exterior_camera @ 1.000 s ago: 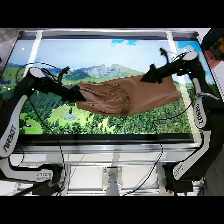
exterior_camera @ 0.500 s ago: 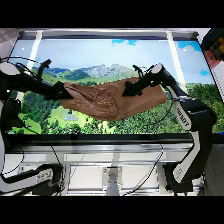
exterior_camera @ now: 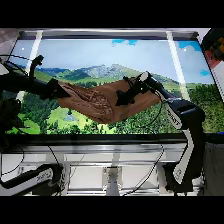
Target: Fold the clothes and pants, and hang the long-sleeved shirts on hangers.
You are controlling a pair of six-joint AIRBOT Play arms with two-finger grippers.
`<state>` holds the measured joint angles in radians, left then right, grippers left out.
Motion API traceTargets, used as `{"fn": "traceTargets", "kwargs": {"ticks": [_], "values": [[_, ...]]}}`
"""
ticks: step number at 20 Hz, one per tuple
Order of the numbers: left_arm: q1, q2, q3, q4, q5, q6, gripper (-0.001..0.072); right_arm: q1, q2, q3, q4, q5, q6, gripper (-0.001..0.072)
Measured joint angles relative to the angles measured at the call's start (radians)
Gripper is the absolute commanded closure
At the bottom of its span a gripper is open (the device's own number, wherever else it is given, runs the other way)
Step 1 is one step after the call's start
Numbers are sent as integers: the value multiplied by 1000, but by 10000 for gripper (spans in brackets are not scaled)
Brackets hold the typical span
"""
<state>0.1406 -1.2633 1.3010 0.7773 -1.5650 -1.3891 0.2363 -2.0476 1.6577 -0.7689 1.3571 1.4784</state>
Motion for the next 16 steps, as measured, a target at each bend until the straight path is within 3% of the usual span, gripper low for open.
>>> {"fn": "traceTargets", "kwargs": {"ticks": [7, 16], "values": [[-164, -88, 130, -39, 100, -55, 695, -231, 58, 129, -57, 64, 43, 704], [-557, -569, 692, -47, 256, -225, 695, -446, 79, 360, -78, 186, 59, 703]]}}
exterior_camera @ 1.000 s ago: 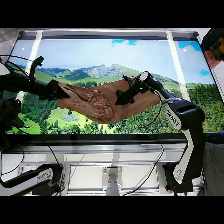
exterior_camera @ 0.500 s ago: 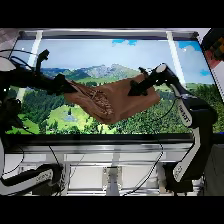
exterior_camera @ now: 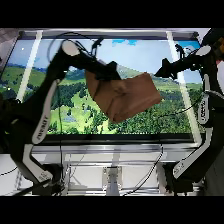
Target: Fold the clothes and pants, and hang the long-sleeved shirts on hangers.
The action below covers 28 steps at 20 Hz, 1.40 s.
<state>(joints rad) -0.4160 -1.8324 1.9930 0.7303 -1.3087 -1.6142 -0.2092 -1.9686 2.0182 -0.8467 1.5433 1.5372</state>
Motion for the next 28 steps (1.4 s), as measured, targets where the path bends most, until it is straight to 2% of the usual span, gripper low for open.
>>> {"fn": "traceTargets", "kwargs": {"ticks": [5, 10, 11, 12, 13, 14, 15, 16, 18, 21, 22, 23, 24, 25, 26, 27, 28], "values": [[-134, -175, 105, -58, 243, -26, 695, -32, 3, 20, 1, 12, 0, 703], [-220, -264, 124, -246, 523, 99, 695, -39, 6, 24, 0, -5, 12, 701], [-235, -272, 126, -274, 567, 122, 692, -40, 8, 25, 0, -16, 16, 680], [-246, -278, 127, -293, 605, 137, 675, -41, 11, 26, 0, -24, 19, 584], [-258, -283, 127, -306, 650, 152, 647, -42, 15, 27, 2, -34, 21, 456], [-269, -287, 128, -318, 692, 161, 485, -45, 19, 28, 1, -47, 29, 382], [-277, -289, 129, -330, 737, 173, 309, -49, 28, 28, 2, -60, 40, 372], [-283, -289, 129, -338, 768, 180, 207, -55, 37, 29, 2, -79, 48, 373], [-292, -293, 126, -343, 808, 191, 206, -69, 58, 30, 2, -111, 58, 372], [-302, -293, 123, -386, 835, 204, 210, -90, 89, 30, 4, -147, 64, 369], [-304, -293, 123, -404, 838, 215, 246, -95, 96, 30, 4, -151, 64, 370], [-305, -291, 123, -429, 837, 232, 350, -99, 100, 30, 4, -153, 64, 375], [-304, -286, 123, -448, 835, 246, 489, -103, 105, 30, 5, -153, 65, 390], [-300, -278, 123, -461, 829, 261, 604, -107, 106, 30, 5, -151, 65, 475], [-292, -267, 123, -472, 829, 278, 692, -113, 108, 30, 5, -150, 65, 666], [-279, -251, 123, -480, 822, 304, 692, -119, 110, 30, 6, -151, 65, 701], [-264, -233, 122, -487, 810, 329, 693, -129, 111, 30, 10, -151, 68, 702]]}}
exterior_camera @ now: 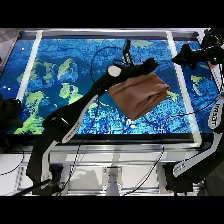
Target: Fold the clothes and pants, and hang the long-sleeved shirts on hangers.
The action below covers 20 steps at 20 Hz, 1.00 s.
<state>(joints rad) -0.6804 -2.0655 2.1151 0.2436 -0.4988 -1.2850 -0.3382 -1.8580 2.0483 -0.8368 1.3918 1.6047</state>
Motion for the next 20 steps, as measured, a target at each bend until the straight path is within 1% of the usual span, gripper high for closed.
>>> {"fn": "traceTargets", "kwargs": {"ticks": [3, 5, 7, 10, 13, 15, 18, 19, 20], "values": [[64, 82, -12, 15, -56, 68, 695, -43, 2, -3, 52, 1, -37, 704], [111, 168, -32, 87, -112, 96, 695, -80, 2, -19, 123, 15, -82, 704], [154, 271, -55, 196, -187, 105, 695, -122, 2, -56, 188, 37, -133, 705], [208, 425, -75, 370, -293, 74, 694, -167, 2, -159, 237, 58, -177, 705], [259, 560, -83, 528, -377, 23, 694, -185, 5, -310, 258, 67, -218, 704], [301, 620, -86, 589, -437, -11, 693, -190, 25, -433, 263, 58, -250, 704], [365, 666, -90, 639, -538, -55, 693, -194, 94, -620, 229, -23, -279, 701], [380, 673, -93, 647, -568, -72, 693, -195, 124, -683, 220, -58, -281, 666], [391, 678, -95, 653, -590, -76, 693, -195, 149, -736, 208, -86, -280, 471]]}}
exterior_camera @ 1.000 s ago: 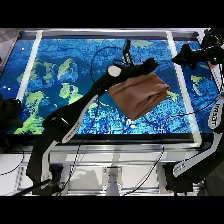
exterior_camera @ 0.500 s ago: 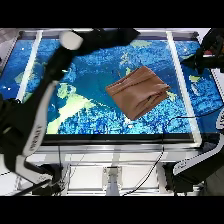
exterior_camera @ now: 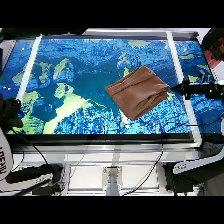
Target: Fold the clothes and pants, and hang the long-sleeved shirts on hangers.
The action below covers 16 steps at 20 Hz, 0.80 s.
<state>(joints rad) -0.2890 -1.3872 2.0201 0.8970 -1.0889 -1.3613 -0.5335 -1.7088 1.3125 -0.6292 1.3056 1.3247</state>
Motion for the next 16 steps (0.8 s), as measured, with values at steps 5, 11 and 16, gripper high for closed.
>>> {"fn": "traceTargets", "kwargs": {"ticks": [5, 11, 16], "values": [[23, 5, -7, 14, -65, -19, 692, 24, 63, -153, -60, -77, 104, 6], [28, 4, -8, 19, -105, -22, 691, 149, 71, -187, -98, -190, 232, 5], [29, 4, -8, 18, -152, -10, 691, 202, 69, -192, -108, -258, 312, 7]]}}
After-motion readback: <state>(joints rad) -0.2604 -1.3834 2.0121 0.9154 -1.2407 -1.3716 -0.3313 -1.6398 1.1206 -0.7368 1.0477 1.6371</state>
